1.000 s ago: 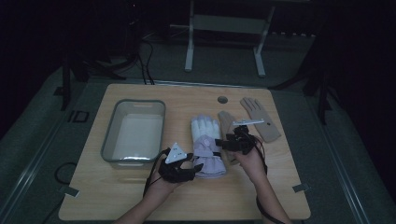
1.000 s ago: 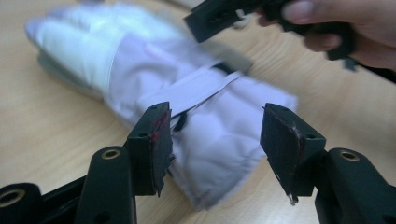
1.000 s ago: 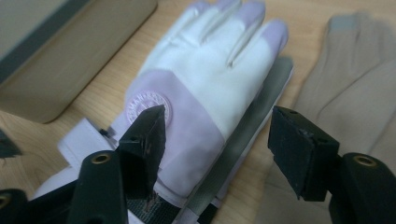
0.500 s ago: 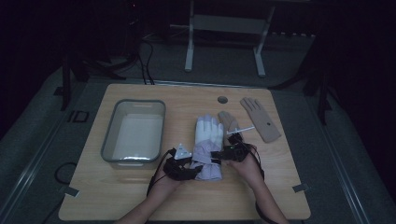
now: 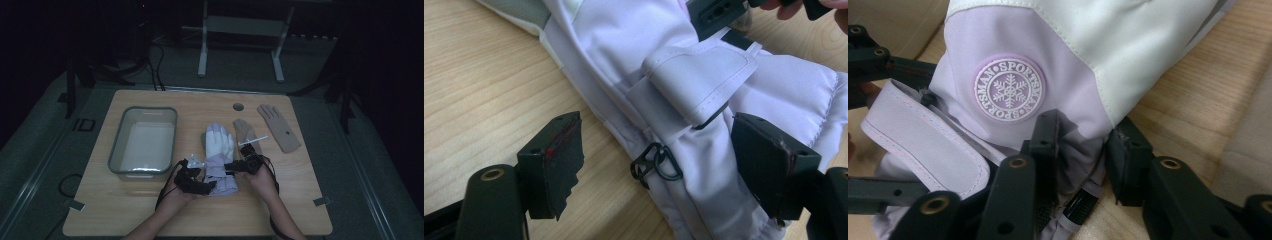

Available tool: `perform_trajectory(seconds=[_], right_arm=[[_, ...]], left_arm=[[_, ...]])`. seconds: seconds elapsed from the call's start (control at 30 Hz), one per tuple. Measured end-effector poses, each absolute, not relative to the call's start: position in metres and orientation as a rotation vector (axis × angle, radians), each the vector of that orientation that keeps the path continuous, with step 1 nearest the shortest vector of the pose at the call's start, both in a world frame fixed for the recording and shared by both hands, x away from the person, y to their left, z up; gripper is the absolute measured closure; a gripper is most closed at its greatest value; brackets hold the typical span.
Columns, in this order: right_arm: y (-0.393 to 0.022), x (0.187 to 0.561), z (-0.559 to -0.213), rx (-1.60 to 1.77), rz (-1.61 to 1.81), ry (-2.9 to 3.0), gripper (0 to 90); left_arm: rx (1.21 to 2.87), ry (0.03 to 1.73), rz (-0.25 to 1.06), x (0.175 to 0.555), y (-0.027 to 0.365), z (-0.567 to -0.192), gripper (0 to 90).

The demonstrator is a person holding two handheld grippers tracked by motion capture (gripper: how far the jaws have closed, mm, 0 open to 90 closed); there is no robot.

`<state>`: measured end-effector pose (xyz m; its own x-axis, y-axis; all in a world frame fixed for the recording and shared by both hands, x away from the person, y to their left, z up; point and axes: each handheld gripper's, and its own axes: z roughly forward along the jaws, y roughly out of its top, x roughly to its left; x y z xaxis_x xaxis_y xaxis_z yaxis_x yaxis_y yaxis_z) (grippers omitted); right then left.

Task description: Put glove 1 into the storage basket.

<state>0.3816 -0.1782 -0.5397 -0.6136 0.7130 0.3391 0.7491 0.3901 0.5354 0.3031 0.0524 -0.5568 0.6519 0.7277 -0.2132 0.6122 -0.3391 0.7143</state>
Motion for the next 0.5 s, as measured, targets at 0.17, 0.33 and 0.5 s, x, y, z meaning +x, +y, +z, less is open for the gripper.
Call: perform_trajectory(seconds=[0.17, 0.33, 0.5], right_arm=[[-0.1765, 0.3789, -0.5392, -1.354, -1.038, -2.591, 73.1], [-0.1718, 0.377, -0.5384, -1.345, -1.031, -2.623, 74.6], [-0.1715, 0.3762, -0.5374, -1.347, -1.032, -2.622, 77.5]], left_arm=[[2.068, 1.066, 0.136, 0.301, 0.0515, -0.5552, 22.9], [2.072, 1.035, -0.013, 0.3077, 0.0522, -0.5632, 33.7], [2.054, 1.022, -0.016, 0.3049, 0.0551, -0.563, 54.7]])
